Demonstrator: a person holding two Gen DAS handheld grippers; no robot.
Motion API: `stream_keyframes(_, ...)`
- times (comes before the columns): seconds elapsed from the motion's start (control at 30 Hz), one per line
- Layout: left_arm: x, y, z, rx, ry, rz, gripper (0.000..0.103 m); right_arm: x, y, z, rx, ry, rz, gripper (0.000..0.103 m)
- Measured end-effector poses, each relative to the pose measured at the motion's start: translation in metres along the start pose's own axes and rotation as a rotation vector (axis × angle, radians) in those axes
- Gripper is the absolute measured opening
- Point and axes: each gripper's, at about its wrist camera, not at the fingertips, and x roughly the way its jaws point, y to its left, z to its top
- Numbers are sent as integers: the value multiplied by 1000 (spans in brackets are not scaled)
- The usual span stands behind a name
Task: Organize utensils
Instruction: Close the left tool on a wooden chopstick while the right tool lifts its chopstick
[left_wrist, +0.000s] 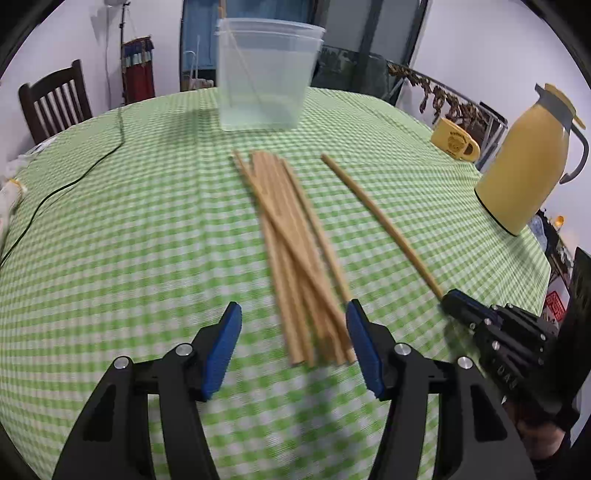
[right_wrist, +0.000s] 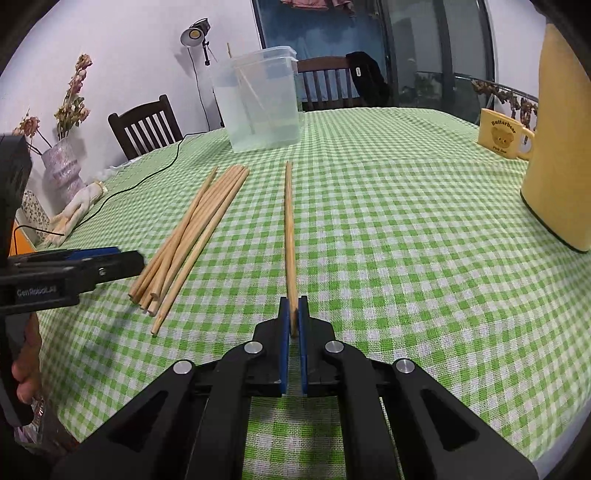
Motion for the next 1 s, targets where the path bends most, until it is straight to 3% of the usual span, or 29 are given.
stream_keyframes(0.1, 14, -17, 4, 67, 8, 47, 56, -1, -1, 0, -2, 1, 9, 5)
stream_keyframes(0.2, 24, -18, 6, 59, 38, 62, 34, -3, -1, 0, -5, -3, 20, 5)
stream_keyframes(0.27, 22, -17, 6, 47, 31, 50, 30, -3, -1, -1, -3, 0, 25, 5)
stream_keyframes(0.3, 19, -14, 6, 32, 20, 42, 14, -3, -2, -2, -1, 2, 27, 5)
stream_keyframes(0.33, 17, -13, 7, 35, 23, 43, 7, -3, -3, -3, 0, 0, 29, 5)
stream_keyframes(0.6, -2, -5, 9, 40, 3, 16, 4, -1, -2, -1, 3, 1, 32, 5)
stream_keyframes(1.0, -32, 41, -9, -41, -37, 68, 4, -12, 4, 7, -34, -33, 6, 5)
